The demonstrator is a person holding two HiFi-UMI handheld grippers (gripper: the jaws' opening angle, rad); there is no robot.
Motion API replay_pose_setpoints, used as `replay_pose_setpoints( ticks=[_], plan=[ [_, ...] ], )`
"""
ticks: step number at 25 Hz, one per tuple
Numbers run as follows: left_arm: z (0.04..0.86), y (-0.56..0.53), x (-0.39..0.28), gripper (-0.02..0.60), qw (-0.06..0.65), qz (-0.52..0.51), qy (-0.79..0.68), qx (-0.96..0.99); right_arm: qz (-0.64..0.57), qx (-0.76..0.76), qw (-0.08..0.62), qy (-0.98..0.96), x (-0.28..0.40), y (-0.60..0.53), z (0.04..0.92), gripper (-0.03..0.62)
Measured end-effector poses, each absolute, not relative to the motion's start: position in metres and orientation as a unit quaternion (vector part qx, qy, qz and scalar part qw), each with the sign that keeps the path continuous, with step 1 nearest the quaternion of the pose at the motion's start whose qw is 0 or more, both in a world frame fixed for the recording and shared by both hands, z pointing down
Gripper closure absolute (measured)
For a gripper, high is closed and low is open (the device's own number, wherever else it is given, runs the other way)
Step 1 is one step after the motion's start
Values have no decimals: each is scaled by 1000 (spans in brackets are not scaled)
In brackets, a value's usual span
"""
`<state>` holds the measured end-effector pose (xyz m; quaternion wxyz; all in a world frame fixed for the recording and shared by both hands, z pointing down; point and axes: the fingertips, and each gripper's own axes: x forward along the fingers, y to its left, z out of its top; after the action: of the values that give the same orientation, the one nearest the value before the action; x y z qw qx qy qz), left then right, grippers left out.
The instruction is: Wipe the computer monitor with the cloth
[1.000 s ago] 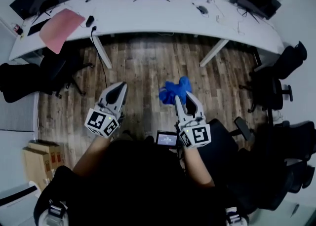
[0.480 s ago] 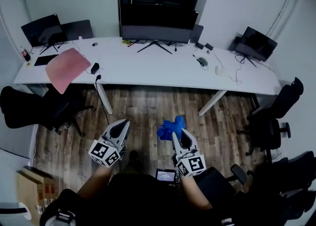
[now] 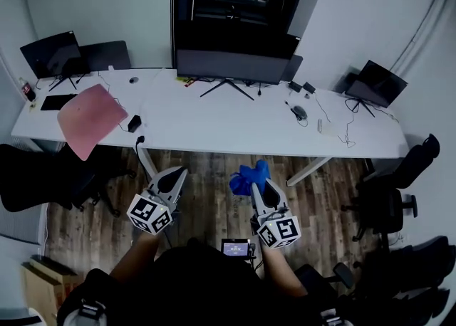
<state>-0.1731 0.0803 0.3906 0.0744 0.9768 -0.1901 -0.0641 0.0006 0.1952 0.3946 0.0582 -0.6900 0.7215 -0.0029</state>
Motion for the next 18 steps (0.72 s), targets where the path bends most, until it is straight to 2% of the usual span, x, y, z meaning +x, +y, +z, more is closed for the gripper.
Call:
replay_pose_setpoints(
  ticks=[9,18],
  plan=[
    [389,-16,-139,588,79,-64,-182,978,-4,-666,53,744,15,86,396,491],
    [390,-124,-87,588,81,-71,-242,964,1,-627,70,776,89,-39,394,491]
  ],
)
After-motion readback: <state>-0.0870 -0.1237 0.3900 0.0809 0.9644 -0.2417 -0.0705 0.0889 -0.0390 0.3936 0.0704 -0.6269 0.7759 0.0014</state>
